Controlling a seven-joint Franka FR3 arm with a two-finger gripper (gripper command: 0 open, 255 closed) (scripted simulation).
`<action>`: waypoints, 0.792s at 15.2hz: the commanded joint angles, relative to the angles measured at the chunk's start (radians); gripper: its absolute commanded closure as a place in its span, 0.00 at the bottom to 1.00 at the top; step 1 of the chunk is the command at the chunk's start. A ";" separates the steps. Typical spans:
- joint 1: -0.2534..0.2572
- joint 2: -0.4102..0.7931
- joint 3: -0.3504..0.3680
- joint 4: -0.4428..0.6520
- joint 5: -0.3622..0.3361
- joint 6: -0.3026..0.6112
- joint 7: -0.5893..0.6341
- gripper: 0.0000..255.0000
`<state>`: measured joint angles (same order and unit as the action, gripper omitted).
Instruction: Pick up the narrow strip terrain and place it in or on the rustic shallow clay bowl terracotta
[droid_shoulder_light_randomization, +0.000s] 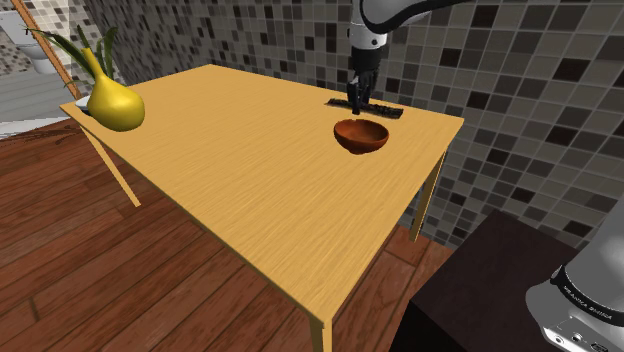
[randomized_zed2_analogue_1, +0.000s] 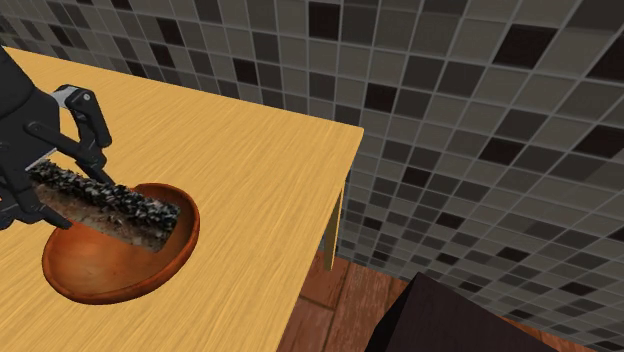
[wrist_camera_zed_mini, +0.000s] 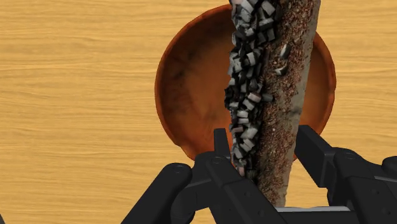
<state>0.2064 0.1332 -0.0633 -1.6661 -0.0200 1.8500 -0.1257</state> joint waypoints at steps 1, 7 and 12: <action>-0.001 0.001 0.000 -0.024 0.000 0.025 0.000 1.00; -0.001 0.009 0.000 -0.094 0.000 0.103 0.002 1.00; -0.001 0.016 0.000 -0.126 0.000 0.143 0.002 1.00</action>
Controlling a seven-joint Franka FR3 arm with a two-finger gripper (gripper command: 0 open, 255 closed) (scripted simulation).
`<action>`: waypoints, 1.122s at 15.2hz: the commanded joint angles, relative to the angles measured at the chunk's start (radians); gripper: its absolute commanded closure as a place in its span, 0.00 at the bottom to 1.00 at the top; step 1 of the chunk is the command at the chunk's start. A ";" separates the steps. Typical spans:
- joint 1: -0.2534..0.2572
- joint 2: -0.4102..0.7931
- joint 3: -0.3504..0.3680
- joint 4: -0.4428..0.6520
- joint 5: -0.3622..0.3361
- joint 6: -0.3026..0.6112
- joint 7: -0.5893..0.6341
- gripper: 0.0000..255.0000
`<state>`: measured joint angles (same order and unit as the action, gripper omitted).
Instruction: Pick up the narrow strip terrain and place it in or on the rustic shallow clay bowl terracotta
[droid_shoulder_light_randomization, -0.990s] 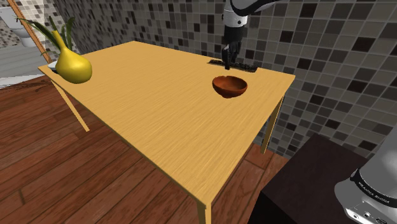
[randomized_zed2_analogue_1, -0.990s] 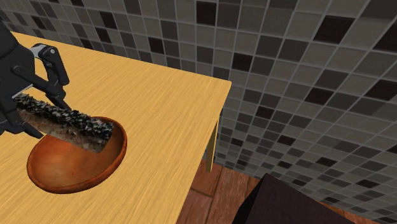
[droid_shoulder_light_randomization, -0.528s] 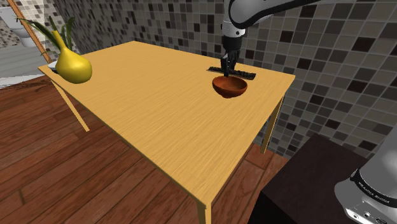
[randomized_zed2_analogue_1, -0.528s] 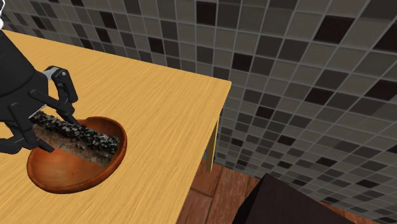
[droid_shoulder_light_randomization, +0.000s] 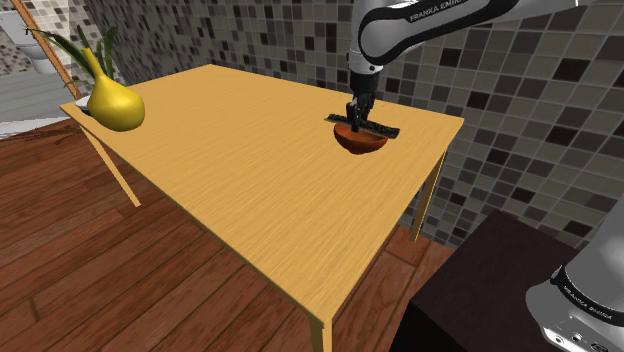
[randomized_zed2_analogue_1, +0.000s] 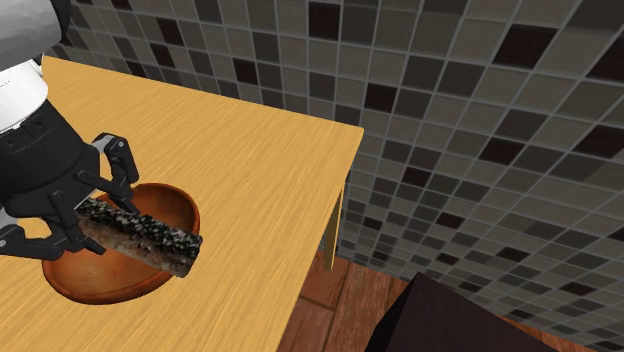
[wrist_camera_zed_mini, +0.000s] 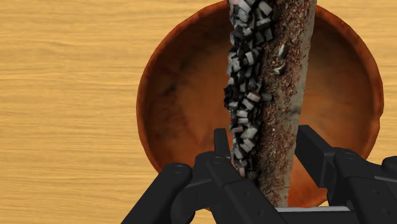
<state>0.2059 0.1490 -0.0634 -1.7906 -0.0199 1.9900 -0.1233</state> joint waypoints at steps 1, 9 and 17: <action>0.000 0.001 0.000 -0.002 0.000 0.003 0.000 1.00; 0.000 0.001 0.000 -0.002 0.000 0.003 0.000 0.00; 0.002 -0.023 0.001 0.094 -0.001 -0.117 0.000 0.00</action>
<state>0.2078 0.1249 -0.0624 -1.7081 -0.0209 1.8858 -0.1225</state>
